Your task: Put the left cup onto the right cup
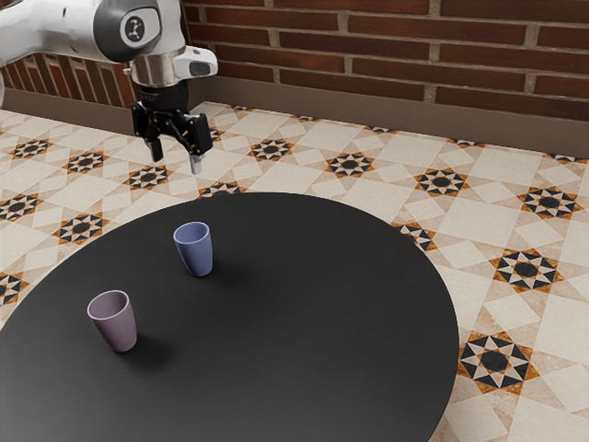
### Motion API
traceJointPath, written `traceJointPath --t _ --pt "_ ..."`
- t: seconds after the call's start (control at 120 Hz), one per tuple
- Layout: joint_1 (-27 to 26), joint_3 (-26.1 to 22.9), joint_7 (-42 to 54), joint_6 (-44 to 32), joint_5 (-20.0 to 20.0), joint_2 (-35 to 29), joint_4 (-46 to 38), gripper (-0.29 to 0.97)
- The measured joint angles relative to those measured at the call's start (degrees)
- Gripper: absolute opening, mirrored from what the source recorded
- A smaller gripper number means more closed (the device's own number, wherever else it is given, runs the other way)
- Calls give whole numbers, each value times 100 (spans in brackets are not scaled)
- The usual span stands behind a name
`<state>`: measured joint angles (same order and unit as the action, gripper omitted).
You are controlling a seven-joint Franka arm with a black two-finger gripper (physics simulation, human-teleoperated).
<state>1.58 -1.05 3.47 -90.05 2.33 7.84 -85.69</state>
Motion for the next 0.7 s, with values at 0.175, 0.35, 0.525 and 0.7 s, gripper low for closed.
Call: traceJointPath --t 0.175,0.35,0.525,0.7 --pt "80 -38 3 -47 -10 16 -5 68" --pt "115 -50 6 -84 -57 77 8 68" --pt "180 -45 7 -147 -112 237 53 68" --pt "270 -6 4 -242 -177 458 84 68"
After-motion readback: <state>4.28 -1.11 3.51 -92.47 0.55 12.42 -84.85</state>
